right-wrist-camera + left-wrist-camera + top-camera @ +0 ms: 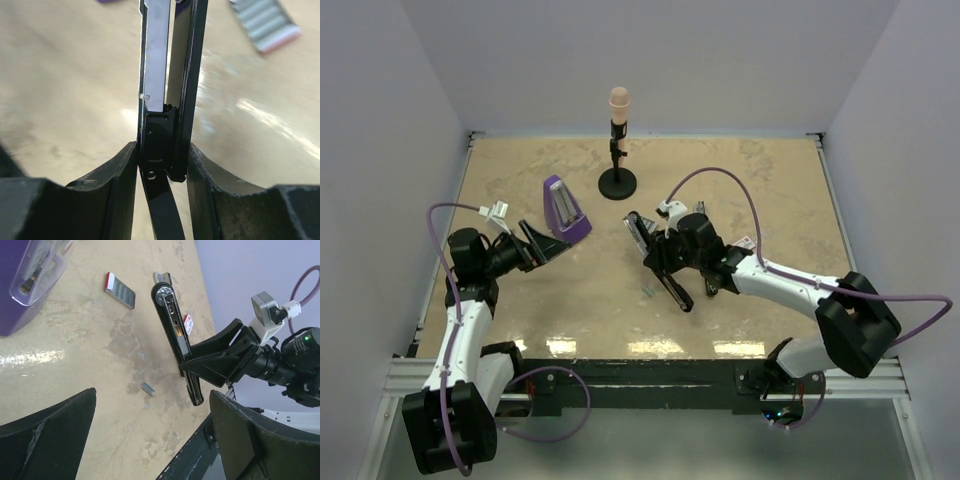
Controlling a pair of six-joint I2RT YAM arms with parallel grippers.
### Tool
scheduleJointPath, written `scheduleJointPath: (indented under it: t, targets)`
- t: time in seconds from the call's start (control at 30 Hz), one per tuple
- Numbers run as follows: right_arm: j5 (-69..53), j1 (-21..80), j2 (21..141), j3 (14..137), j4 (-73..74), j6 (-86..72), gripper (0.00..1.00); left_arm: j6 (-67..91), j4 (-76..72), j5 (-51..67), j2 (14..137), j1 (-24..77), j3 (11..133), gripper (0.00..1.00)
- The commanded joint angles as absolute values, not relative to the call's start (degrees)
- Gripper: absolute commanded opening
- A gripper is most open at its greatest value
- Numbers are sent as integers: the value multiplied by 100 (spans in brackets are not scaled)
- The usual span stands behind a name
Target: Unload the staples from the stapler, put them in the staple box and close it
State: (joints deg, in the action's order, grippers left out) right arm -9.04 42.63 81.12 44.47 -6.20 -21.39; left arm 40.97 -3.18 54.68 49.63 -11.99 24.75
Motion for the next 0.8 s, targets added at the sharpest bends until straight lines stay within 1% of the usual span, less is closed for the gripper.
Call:
scheduleJointPath:
  t: [0.0, 0.07, 0.2, 0.23, 0.37, 0.5, 0.53, 0.7, 0.77]
  targets:
    - [1094, 4534, 7857, 4956, 535, -1433, 0, 3727, -176, 5177, 4878, -1222, 2575, 100]
    - [1527, 4701, 7884, 4992, 869, -1441, 0, 3770, -228, 5185, 4869, -1230, 2549, 100]
    - [2652, 5447, 8269, 5185, 1449, -1801, 0, 3797, -273, 5291, 4922, -1239, 2540, 100]
    - [3133, 5562, 8358, 5229, 1694, -1976, 0, 3788, -264, 5291, 4931, -1239, 2557, 100]
    - [3822, 5985, 8770, 5484, 2143, -2328, 0, 3771, -176, 5247, 4904, -1265, 2593, 100]
    - [4464, 6388, 9429, 6089, 2872, -2768, 0, 3683, -9, 5177, 4904, -1371, 2663, 100]
    - [4604, 6442, 9535, 6195, 3187, -2943, 0, 3657, -9, 5168, 4904, -1415, 2707, 100]
    - [5185, 6662, 10203, 6696, 3875, -3304, 0, 3586, 360, 4949, 4817, -1625, 2777, 100]
    - [5395, 6758, 10544, 6977, 4419, -3559, 0, 3569, 439, 4887, 4781, -1766, 2804, 100]
